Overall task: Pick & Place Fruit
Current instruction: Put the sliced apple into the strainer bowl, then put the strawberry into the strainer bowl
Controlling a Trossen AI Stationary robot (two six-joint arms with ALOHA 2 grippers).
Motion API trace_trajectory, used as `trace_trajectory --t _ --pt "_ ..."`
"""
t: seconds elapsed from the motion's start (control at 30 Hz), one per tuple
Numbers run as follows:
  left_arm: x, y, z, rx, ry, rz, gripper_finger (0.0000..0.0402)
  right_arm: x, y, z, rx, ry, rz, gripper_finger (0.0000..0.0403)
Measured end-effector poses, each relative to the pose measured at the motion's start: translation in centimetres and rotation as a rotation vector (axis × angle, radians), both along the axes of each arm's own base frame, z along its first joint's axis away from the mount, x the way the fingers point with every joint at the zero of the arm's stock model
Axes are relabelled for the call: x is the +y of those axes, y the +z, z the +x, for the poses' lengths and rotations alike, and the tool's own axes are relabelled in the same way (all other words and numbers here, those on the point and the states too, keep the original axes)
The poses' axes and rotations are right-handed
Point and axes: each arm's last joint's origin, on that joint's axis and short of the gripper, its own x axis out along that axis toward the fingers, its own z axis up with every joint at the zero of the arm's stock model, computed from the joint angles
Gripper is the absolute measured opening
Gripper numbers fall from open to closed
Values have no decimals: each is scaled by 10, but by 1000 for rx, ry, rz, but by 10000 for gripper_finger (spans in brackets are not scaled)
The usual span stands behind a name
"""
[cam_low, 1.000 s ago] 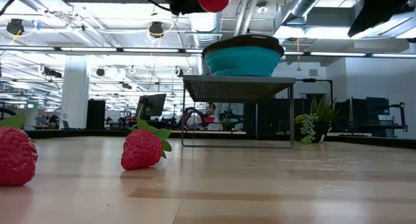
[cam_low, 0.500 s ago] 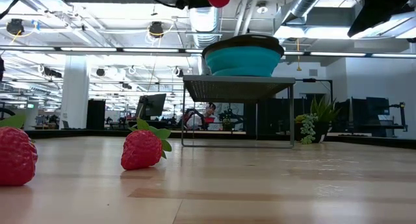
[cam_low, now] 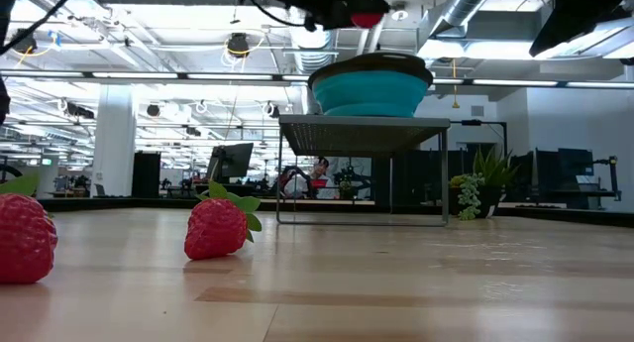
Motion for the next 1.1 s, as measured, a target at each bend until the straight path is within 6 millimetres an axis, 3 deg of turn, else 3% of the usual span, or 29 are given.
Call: trace_trajectory --t 0.3,0.6,1.1 --pt "13 -25 13 61 28 -12 285 0 0 0 0 0 0 0" --pt "24 -27 12 62 54 -24 290 0 0 0 -1 0 1 0" --pt "28 -26 10 29 72 -93 336 0 0 0 0 0 1 0"
